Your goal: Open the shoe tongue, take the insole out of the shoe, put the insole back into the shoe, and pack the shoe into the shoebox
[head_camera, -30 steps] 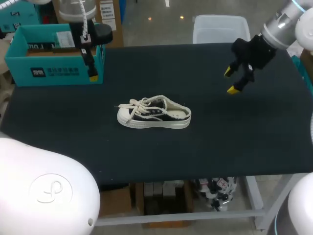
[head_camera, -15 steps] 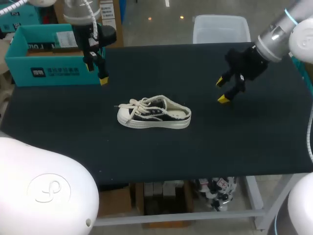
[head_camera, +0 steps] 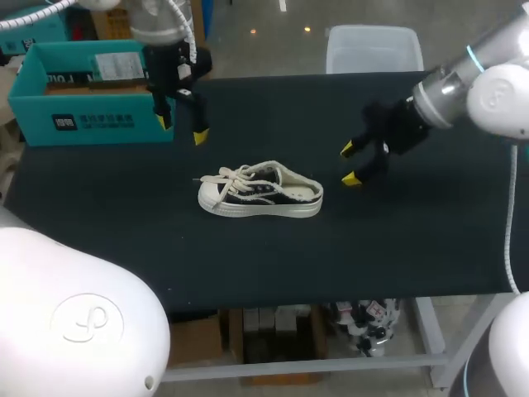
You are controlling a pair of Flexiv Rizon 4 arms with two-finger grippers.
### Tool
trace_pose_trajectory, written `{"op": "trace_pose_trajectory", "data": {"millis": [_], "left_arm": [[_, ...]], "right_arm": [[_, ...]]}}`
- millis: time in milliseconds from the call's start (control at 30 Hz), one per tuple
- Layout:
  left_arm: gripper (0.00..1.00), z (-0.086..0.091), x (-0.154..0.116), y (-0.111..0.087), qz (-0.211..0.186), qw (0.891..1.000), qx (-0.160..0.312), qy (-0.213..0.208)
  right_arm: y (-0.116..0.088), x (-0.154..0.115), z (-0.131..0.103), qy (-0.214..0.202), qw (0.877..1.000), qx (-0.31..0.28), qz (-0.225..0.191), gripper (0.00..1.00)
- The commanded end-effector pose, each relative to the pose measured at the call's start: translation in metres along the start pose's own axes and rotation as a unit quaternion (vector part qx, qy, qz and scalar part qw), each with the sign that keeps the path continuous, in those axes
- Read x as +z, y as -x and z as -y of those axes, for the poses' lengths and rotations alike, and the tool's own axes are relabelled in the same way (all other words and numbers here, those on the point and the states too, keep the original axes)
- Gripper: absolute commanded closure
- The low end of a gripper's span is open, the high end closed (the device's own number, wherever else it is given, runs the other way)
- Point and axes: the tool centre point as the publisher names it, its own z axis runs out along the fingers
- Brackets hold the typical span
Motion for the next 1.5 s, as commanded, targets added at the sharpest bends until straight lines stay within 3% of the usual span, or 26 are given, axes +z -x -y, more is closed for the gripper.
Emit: {"op": "trace_pose_trajectory", "data": {"millis": [33, 767, 1100, 1500], "left_arm": [[0.00, 0.000, -0.001, -0.001, -0.005, 1.000, -0.004, -0.004], [0.00, 0.004, 0.011, -0.008, 0.008, 1.000, -0.016, -0.015], [0.00, 0.006, 0.015, -0.009, 0.015, 0.999, -0.021, -0.021], [0.00, 0.022, 0.023, -0.017, 0.024, 0.997, -0.069, -0.031]], "right_arm": [[-0.007, 0.020, 0.005, 0.022, 1.000, -0.004, 0.010, 0.00], [-0.008, 0.084, 0.002, 0.061, 0.997, 0.043, -0.022, 0.00], [-0.011, 0.098, 0.007, 0.067, 0.995, 0.062, -0.030, 0.00], [-0.018, 0.108, 0.008, 0.088, 0.993, 0.066, -0.032, 0.00]]}}
